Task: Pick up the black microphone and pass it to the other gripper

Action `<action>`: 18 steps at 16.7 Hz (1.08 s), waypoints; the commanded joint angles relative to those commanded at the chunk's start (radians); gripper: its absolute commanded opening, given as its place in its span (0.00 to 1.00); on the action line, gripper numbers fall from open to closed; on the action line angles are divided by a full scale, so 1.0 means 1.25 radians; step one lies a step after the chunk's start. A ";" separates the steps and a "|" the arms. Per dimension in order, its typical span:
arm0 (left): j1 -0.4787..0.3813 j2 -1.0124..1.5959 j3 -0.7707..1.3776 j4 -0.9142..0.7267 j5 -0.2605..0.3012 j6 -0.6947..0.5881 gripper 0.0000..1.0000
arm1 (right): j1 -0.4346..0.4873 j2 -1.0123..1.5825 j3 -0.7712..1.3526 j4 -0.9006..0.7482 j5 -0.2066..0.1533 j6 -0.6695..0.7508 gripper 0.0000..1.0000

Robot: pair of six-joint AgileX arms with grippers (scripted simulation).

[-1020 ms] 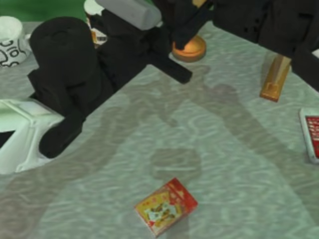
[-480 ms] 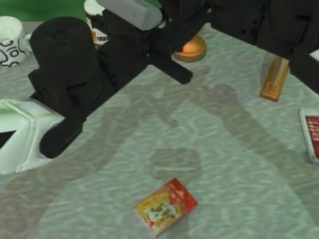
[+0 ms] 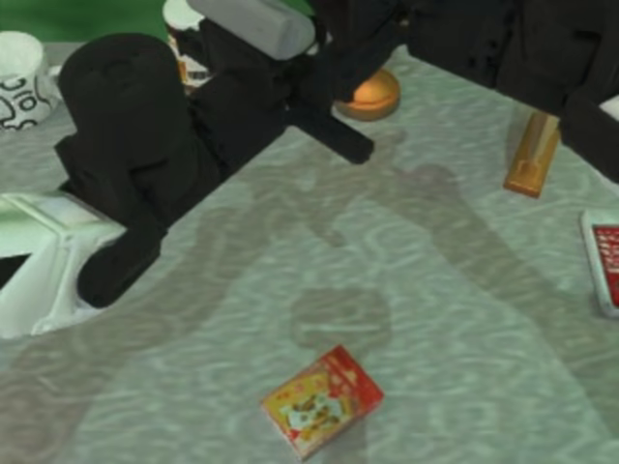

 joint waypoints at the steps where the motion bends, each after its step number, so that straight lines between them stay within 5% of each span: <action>1: 0.000 0.000 0.000 0.000 0.000 0.000 0.00 | 0.000 0.000 0.000 0.000 0.000 0.000 0.00; 14: 0.000 0.000 0.000 0.000 0.000 0.000 0.98 | 0.000 0.000 0.000 0.000 0.000 0.000 0.00; 18: 0.000 0.000 0.000 0.000 0.000 0.000 1.00 | 0.000 0.000 0.000 0.000 0.000 0.000 0.00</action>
